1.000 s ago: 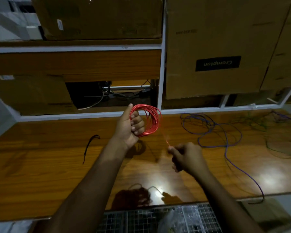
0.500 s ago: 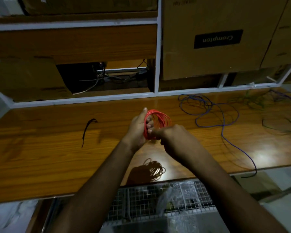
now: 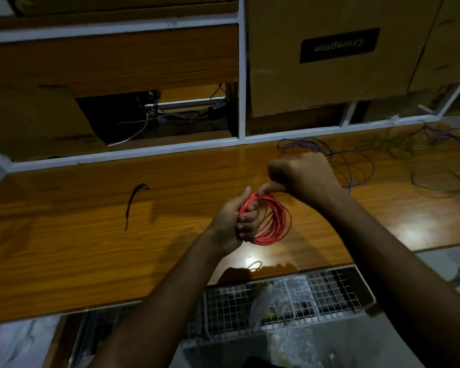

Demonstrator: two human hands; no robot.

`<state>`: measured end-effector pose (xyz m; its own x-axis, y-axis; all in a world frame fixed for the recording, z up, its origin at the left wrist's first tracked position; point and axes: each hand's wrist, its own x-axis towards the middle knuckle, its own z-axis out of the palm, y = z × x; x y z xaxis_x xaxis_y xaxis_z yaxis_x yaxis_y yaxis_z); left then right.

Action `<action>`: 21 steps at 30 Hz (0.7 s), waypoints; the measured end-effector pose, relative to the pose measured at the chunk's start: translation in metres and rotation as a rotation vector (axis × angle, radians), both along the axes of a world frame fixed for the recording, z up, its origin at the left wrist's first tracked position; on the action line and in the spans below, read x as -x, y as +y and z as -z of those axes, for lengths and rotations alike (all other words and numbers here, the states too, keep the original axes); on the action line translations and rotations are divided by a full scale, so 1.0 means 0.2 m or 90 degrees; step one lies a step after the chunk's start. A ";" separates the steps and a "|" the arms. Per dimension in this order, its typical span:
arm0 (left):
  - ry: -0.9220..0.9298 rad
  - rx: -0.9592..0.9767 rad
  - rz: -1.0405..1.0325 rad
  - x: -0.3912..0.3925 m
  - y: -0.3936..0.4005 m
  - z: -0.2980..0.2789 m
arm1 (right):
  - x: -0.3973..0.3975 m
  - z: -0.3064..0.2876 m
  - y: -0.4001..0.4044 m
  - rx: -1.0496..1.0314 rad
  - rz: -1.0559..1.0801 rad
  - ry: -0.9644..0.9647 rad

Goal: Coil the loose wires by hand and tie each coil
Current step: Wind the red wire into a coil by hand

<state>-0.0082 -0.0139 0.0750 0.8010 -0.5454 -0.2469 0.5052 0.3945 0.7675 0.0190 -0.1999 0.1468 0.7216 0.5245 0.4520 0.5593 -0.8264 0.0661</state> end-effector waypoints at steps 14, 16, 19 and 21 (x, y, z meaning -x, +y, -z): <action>0.070 0.227 -0.258 -0.16 0.25 -0.03 | 0.21 0.57 -0.20 -0.808 0.017 0.771; 0.070 0.202 -0.268 -0.17 0.23 -0.02 | 0.26 0.56 -0.11 -0.644 0.139 0.645; 0.053 0.154 -0.288 -0.17 0.18 -0.02 | 0.35 0.46 0.06 -0.377 0.236 0.517; 0.036 0.117 -0.299 -0.17 0.15 -0.01 | 0.43 0.37 0.16 -0.164 0.249 0.449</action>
<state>0.0267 0.0163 0.0772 0.9583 -0.1680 -0.2311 0.2798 0.7155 0.6401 -0.0664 -0.1675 0.0733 0.9876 0.1205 -0.1009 0.0694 -0.9104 -0.4079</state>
